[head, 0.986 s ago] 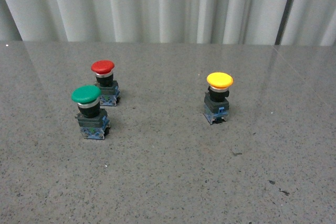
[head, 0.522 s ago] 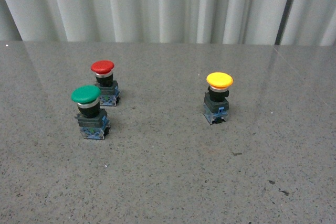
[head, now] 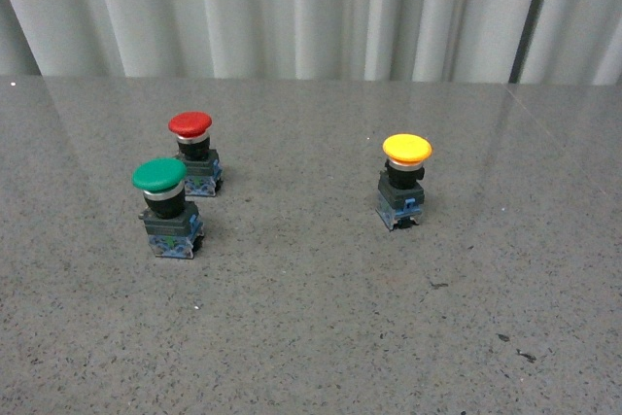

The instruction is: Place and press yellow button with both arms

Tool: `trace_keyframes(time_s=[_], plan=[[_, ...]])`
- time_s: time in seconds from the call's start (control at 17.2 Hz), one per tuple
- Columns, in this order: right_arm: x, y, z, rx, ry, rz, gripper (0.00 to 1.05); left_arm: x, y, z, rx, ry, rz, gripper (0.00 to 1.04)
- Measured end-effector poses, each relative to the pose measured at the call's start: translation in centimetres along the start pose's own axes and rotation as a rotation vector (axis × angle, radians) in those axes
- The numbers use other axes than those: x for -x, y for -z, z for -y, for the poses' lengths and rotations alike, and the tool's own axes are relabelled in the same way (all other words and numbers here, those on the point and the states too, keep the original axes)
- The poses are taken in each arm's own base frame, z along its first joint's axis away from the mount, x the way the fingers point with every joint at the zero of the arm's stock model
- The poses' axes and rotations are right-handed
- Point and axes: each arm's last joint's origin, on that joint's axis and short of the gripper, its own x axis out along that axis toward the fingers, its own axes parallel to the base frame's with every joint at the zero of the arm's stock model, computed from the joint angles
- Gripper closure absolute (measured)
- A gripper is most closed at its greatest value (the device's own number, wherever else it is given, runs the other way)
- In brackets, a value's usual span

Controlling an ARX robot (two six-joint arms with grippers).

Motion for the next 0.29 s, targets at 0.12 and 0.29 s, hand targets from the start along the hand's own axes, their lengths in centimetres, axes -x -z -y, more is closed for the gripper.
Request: trace_keyframes(time_s=[0.12,0.29], plan=[[0.00,0.00,0.00,0.000,0.000,0.000,0.07,0.00,0.00,0.00,0.000,0.000,0.000,0.07],[0.00,0.00,0.00,0.000,0.000,0.000,0.07,0.00,0.00,0.00,0.000,0.000,0.000,0.07]])
